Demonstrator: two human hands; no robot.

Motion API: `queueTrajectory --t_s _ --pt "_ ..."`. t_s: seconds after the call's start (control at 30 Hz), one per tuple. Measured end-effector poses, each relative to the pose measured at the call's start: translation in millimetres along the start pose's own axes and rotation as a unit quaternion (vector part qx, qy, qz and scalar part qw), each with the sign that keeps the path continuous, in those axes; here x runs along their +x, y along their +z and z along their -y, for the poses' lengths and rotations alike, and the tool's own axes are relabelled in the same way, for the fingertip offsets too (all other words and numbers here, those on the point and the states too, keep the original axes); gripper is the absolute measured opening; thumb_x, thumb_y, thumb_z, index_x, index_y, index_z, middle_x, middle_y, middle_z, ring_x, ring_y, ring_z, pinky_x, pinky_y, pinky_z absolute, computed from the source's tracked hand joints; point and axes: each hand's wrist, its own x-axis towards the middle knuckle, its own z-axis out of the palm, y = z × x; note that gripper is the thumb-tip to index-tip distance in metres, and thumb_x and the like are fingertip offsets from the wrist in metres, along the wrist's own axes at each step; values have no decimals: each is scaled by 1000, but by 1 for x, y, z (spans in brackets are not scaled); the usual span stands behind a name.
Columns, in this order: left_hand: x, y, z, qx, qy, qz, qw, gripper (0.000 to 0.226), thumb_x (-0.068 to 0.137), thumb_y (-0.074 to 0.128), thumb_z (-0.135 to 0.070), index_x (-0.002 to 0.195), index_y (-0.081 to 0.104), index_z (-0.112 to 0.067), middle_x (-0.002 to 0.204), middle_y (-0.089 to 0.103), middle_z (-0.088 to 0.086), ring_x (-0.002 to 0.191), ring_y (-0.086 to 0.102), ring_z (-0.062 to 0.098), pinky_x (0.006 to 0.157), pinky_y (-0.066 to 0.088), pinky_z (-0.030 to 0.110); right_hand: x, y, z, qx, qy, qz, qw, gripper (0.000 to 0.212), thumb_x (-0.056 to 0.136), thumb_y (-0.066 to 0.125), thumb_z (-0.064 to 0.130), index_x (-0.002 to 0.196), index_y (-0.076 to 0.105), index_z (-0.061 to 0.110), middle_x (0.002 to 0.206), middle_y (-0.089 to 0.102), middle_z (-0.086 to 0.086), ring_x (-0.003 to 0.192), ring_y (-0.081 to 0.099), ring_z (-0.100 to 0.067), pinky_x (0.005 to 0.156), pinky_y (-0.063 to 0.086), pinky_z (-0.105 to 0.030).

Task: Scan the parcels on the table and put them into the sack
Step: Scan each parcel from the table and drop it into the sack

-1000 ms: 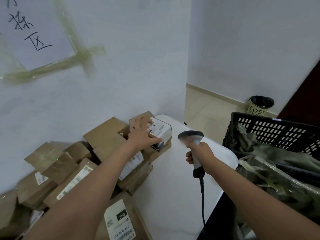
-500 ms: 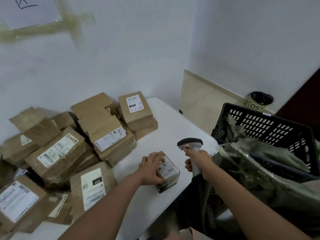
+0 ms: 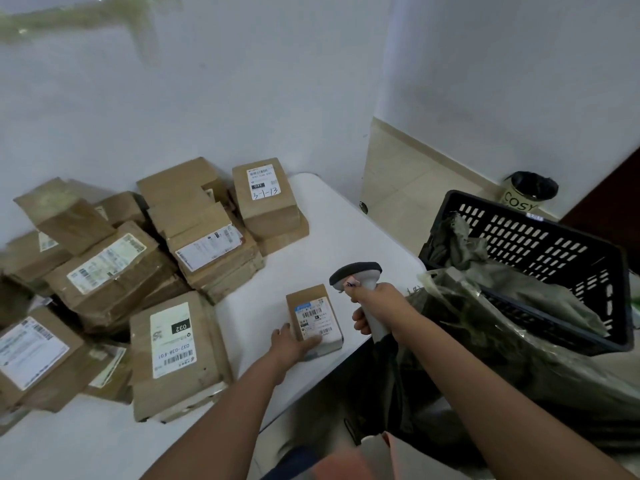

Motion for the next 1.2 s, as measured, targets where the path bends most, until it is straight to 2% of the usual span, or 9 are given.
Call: queueTrajectory --t_s 0.07,0.17,0.27,0.57,1.03,1.1,1.2 --pt "-4 7 2 -71 -23 20 997 68 80 79 -40 134 48 -14 144 49 10 127 50 28 106 43 38 -4 3 2 -26 -2 10 1000 34 94 64 33 98 59 -1 61 64 -11 47 61 -19 46 49 -25" --pt "-3 12 -2 -79 -39 25 996 56 89 71 -30 136 47 -10 142 53 10 129 49 30 100 41 38 -9 7 4 -65 2 22 998 39 94 63 36 102 59 -2 63 65 -12 49 62 -19 47 49 -24" --pt "-5 12 -5 -54 -40 22 997 57 90 70 -34 136 48 -10 142 53 11 127 50 30 95 41 36 -11 10 5 -84 5 28 996 39 93 64 36 102 58 -2 64 65 -13 48 62 -19 47 49 -24" --pt "-6 14 0 -61 -27 31 997 59 92 66 -38 140 45 -11 146 49 11 133 46 32 106 39 44 -20 15 8 -86 -7 31 996 38 93 64 37 96 57 -1 63 63 -13 45 60 -19 47 48 -25" --pt "-3 14 2 -53 -32 31 998 60 92 67 -37 140 42 -13 147 47 11 133 46 32 106 41 44 -22 14 9 -88 -2 20 996 33 92 64 33 95 56 0 61 63 -12 45 59 -20 45 46 -24" --pt "2 13 0 -30 -26 5 999 75 85 74 -38 145 34 -17 151 38 13 134 42 33 108 42 48 -22 12 9 -81 -5 14 997 32 93 64 32 95 57 1 61 63 -12 47 60 -21 46 47 -24" --pt "3 10 -12 31 8 -51 998 101 84 77 -29 156 6 -25 163 -2 14 145 26 35 114 32 46 -21 6 6 -66 -1 2 998 34 93 64 32 101 58 0 62 64 -12 48 61 -20 46 48 -25"
